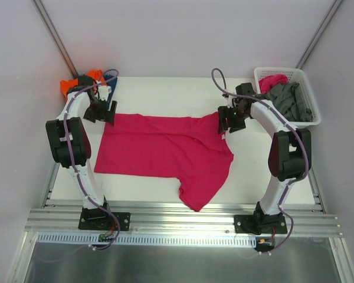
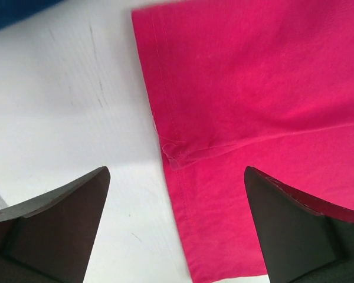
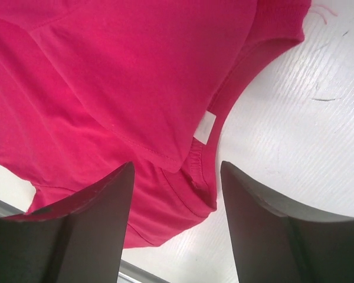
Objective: Fold and stack the t-shirts
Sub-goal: Fold the tshirt
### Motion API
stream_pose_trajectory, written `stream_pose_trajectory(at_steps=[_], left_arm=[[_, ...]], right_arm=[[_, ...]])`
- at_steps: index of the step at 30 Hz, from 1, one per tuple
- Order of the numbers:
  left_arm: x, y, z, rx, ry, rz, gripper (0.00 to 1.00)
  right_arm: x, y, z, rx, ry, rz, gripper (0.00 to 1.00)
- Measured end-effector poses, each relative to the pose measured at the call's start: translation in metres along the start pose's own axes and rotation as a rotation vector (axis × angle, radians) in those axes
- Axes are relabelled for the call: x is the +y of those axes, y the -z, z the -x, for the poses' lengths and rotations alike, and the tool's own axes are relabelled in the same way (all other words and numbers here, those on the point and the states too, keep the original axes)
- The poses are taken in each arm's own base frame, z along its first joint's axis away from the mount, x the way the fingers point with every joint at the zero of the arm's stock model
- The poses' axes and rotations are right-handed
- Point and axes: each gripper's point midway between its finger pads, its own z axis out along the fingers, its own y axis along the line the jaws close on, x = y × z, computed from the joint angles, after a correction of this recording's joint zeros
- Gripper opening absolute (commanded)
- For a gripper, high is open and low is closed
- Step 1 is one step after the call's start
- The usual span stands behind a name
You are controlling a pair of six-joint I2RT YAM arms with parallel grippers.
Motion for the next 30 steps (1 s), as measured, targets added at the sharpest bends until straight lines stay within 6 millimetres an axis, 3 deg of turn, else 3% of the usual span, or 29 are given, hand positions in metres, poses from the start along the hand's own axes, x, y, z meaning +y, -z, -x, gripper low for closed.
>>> stream_pose_trajectory(at_steps=[7, 11, 17, 23, 27, 30], left_arm=[[-0.006, 0.035, 0.062, -0.180, 0.071, -0.037, 0.99], [-0.019, 0.045, 0.074, -0.217, 0.092, -0.090, 0.99], [-0.059, 0.044, 0.051, -0.124, 0.134, -0.253, 0.99], [-0.103, 0.030, -0.012, 0.076, 0.191, -0.381, 0.99], [-0.120, 0.030, -0.040, 0.161, 0.219, -0.428, 0.99], [-0.128, 0.035, -0.048, 0.185, 0.221, -0.444, 0.99]], right_arm=[[0.014, 0.004, 0.010, -0.032, 0.016, 0.011, 0.71], [0.024, -0.001, 0.022, -0.040, -0.003, 0.037, 0.70], [0.029, -0.028, 0.028, -0.009, -0.092, 0.089, 0.71], [0.028, -0.052, 0.016, 0.060, -0.175, 0.110, 0.71], [0.026, -0.062, 0.012, 0.084, -0.203, 0.113, 0.71], [0.021, -0.069, 0.011, 0.099, -0.224, 0.107, 0.72]])
